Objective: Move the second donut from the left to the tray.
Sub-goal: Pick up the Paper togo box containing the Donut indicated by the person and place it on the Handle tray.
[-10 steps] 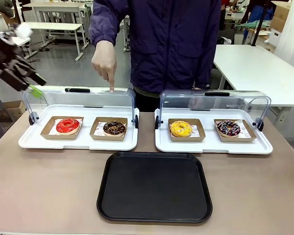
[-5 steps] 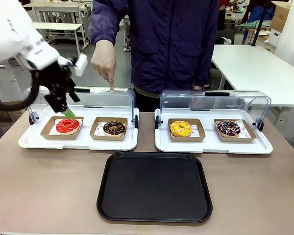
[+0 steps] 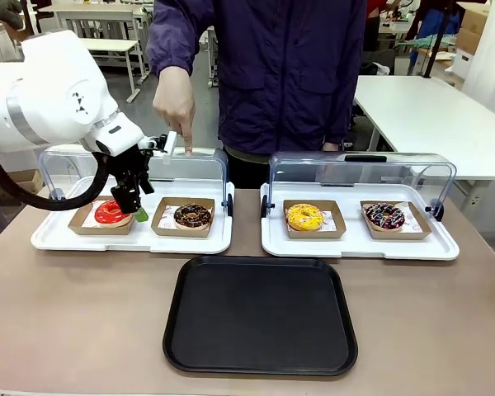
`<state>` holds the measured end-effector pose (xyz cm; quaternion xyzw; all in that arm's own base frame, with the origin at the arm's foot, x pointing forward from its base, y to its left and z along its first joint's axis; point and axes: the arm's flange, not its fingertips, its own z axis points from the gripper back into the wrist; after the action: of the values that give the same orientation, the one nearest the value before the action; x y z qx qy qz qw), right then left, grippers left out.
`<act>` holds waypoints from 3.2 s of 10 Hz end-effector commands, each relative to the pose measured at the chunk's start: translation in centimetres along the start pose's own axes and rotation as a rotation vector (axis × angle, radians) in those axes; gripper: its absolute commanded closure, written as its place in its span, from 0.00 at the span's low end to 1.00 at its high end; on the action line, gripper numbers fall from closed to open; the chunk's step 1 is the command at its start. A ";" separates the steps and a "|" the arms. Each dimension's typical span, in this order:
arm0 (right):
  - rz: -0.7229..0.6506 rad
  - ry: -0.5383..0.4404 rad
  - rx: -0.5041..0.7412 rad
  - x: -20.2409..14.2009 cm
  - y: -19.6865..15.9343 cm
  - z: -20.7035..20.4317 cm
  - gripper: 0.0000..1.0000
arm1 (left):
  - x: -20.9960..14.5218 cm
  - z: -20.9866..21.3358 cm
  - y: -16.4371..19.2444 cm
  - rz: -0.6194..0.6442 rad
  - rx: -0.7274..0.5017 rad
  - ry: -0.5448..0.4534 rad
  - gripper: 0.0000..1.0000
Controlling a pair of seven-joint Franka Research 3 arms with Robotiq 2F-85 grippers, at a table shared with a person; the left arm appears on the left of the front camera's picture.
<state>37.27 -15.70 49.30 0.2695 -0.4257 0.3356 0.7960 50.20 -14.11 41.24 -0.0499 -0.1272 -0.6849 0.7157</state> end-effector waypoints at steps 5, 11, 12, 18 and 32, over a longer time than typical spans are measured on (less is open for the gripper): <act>0.024 -0.038 0.002 0.0 -0.3 -0.2 0.00 | 0.1 -0.5 -0.7 -0.020 0.050 0.008 0.00; 0.024 -0.038 0.002 0.0 -0.3 -0.2 0.00 | 0.9 -5.6 1.0 -0.076 0.025 0.114 0.00; 0.024 -0.038 0.002 0.0 -0.3 -0.2 0.00 | 0.8 -6.1 1.3 -0.088 0.029 0.107 0.00; 0.024 -0.038 0.002 0.0 -0.3 -0.2 0.00 | 1.5 -8.9 3.1 -0.121 0.032 0.137 0.00; 0.024 -0.038 0.002 0.0 -0.3 -0.2 0.00 | 1.4 -10.4 3.3 -0.085 -0.045 0.135 1.00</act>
<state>37.27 -15.70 49.28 0.2697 -0.4255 0.3359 0.7959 54.50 -17.77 31.77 -0.0103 -0.0708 -0.7267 0.6832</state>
